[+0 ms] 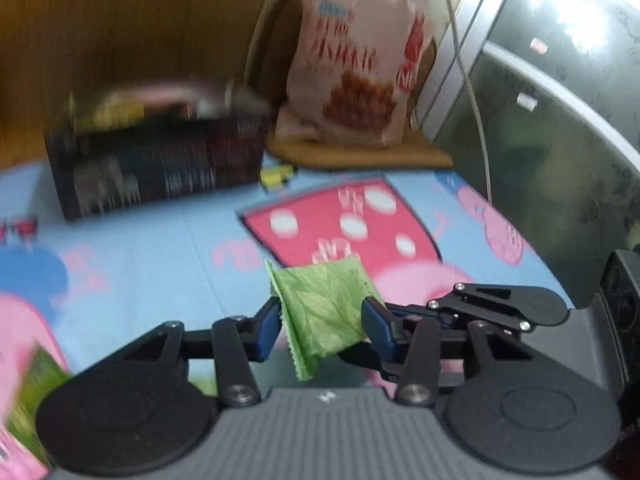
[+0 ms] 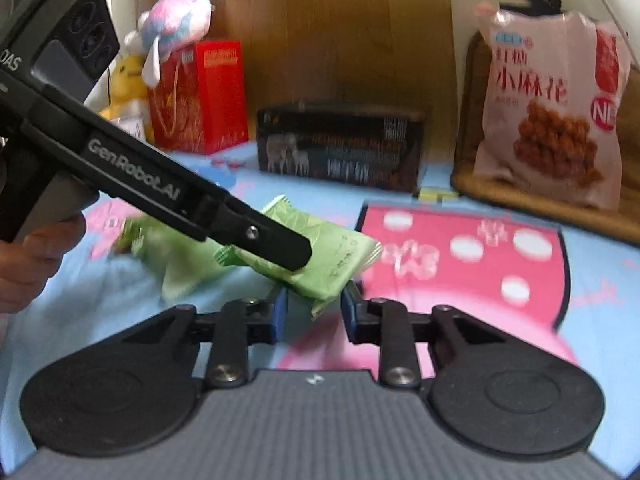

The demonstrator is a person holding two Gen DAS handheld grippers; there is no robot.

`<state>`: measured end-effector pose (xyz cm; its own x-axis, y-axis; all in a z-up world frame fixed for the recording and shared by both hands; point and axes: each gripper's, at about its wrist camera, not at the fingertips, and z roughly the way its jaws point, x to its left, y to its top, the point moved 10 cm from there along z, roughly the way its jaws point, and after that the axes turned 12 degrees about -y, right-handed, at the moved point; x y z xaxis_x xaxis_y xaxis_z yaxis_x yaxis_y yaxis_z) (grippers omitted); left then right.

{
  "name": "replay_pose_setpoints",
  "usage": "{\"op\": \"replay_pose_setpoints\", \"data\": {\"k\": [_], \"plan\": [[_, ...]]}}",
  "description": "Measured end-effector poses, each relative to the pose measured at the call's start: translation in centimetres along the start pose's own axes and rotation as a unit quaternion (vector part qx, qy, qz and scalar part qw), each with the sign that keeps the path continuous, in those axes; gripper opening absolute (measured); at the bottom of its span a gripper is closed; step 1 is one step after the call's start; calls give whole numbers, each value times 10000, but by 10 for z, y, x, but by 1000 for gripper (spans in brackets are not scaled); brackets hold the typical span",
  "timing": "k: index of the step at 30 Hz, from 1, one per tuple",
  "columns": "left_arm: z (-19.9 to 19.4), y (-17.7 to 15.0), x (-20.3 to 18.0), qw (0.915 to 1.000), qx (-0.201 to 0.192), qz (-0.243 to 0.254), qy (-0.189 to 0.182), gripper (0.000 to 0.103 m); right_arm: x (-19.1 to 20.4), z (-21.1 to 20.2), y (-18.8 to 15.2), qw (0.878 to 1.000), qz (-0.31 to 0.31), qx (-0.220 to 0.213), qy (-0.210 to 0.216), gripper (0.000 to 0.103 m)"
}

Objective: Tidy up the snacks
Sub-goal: 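Grasp the light green cake packet with the left tool, then carry the green cake packet into the tin box and open the left tool, then grasp the green crinkly snack bag with the left tool and lift it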

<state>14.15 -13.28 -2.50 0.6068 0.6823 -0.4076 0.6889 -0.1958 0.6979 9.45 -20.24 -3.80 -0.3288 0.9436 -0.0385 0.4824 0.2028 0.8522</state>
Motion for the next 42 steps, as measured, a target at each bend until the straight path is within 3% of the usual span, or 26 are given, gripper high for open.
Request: {"op": "replay_pose_setpoints", "data": {"k": [7,10,14,17,23,25,28,30,33,38,42], "plan": [[-19,84,20,9953,-732,330,544,47,-8,29,81,9975,-18,-704,-29,31],[-15,121,51,9887,-1065,367,991,60,-12,61,115,9969,128,-771,16,31],[5,142,112,9814,-945,19,1672,58,-18,117,140,9976,198,-577,-319,34],[2,128,135,9812,-958,-402,1624,55,-27,126,133,9965,582,-451,-407,34],[-42,94,138,9759,-1395,-534,1588,55,-20,79,97,9943,740,-732,-230,34],[-55,81,132,9786,-1427,-738,1284,55,-13,67,85,9946,842,-603,14,35],[-71,49,120,9825,-1294,-760,1101,55,7,49,60,9933,923,-214,667,45],[-77,25,113,9855,-1104,-741,1053,55,27,32,41,9913,793,-8,1051,54],[-86,-7,103,9884,-901,-840,884,55,54,12,18,9905,426,180,1294,64],[-116,-49,108,9816,-1073,-1225,994,57,93,-3,3,9914,-250,129,1275,68],[-131,-77,114,9745,-1160,-1785,715,55,116,3,-1,9914,-838,93,1005,78]]}}
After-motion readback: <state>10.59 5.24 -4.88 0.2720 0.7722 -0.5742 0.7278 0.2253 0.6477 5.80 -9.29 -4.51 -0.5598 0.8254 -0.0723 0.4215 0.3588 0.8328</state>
